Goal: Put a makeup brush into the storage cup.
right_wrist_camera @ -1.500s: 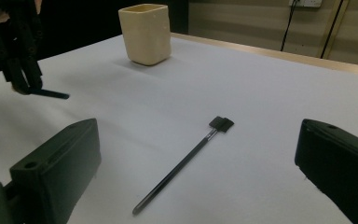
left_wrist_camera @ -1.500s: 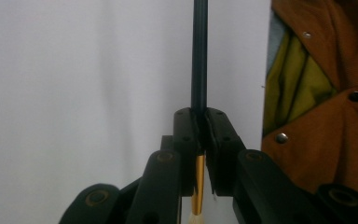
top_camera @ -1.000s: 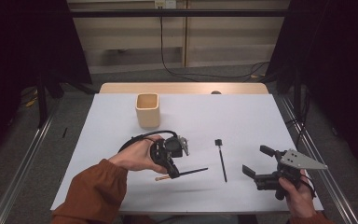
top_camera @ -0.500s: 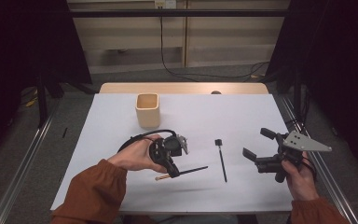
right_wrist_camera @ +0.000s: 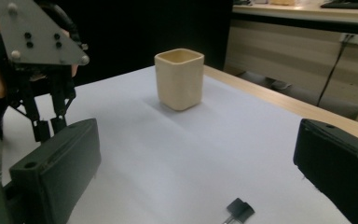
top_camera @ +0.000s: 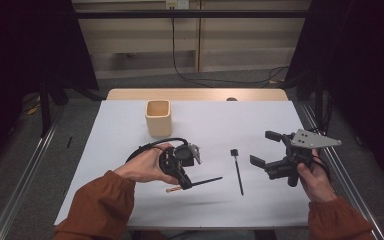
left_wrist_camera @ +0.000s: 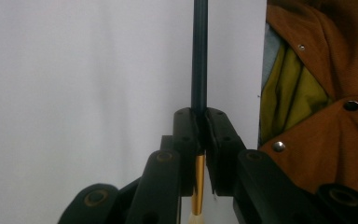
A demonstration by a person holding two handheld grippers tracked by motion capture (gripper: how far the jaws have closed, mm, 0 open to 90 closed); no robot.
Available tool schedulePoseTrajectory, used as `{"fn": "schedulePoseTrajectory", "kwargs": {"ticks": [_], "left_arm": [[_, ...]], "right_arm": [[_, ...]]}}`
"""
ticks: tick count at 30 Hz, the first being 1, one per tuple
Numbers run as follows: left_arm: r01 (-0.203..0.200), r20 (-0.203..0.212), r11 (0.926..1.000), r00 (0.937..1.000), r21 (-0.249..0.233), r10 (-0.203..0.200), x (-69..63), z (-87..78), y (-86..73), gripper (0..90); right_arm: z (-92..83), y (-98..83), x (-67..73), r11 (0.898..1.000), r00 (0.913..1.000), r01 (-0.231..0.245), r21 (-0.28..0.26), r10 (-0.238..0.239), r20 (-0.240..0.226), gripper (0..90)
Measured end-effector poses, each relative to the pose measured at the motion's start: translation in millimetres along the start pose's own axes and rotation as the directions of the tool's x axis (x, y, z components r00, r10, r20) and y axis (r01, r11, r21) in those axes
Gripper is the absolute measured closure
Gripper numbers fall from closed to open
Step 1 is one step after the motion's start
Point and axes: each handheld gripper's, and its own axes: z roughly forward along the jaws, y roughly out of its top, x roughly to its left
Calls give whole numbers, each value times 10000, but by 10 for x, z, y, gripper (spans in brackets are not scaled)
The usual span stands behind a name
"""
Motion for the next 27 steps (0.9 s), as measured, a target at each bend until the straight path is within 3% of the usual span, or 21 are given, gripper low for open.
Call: {"fn": "schedulePoseTrajectory", "kwargs": {"ticks": [7, 11, 13, 15, 17, 19, 21, 25, 27], "left_arm": [[139, 8, 9998, 9999, 137, -139, 30, -8, -11, 835], [243, -110, 9997, 9996, 61, -242, 17, -10, -11, 835], [75, -30, 9998, 10000, 207, -74, 22, -9, 3, 835], [7, -11, 9997, 10000, 263, -7, 17, 5, 10, 835], [6, -69, 9997, 10000, 246, -5, 6, 14, 20, 835], [-114, 53, 9990, 9999, 424, 112, 16, 2, 36, 835], [43, 5, 9996, 10000, 275, -43, 8, 15, 41, 835], [-105, 92, 9989, 9999, 463, 101, 11, 9, 59, 836], [-167, -40, 9991, 9998, 378, 169, 8, 15, 64, 835]], "right_arm": [[160, 39, 30, 9984, 9969, 283, 484, -246, -751, 0], [268, 75, 74, 9909, 9884, 687, 1155, -519, -1425, 0], [325, 88, 96, 9853, 9855, 895, 1453, -666, -1558, 3], [386, 111, 117, 9751, 9789, 1156, 1892, -794, -1885, 5], [447, 140, 138, 9586, 9703, 1560, 2383, -1035, -2187, 25], [483, 159, 156, 9510, 9664, 1669, 2604, -1054, -2343, 29], [515, 183, 173, 9367, 9568, 1970, 2895, -1193, -2651, 33], [577, 216, 191, 9102, 9312, 2469, 3326, -1280, -3412, 48], [596, 226, 199, 8994, 9261, 2627, 3493, -1334, -3531, 56]]}}
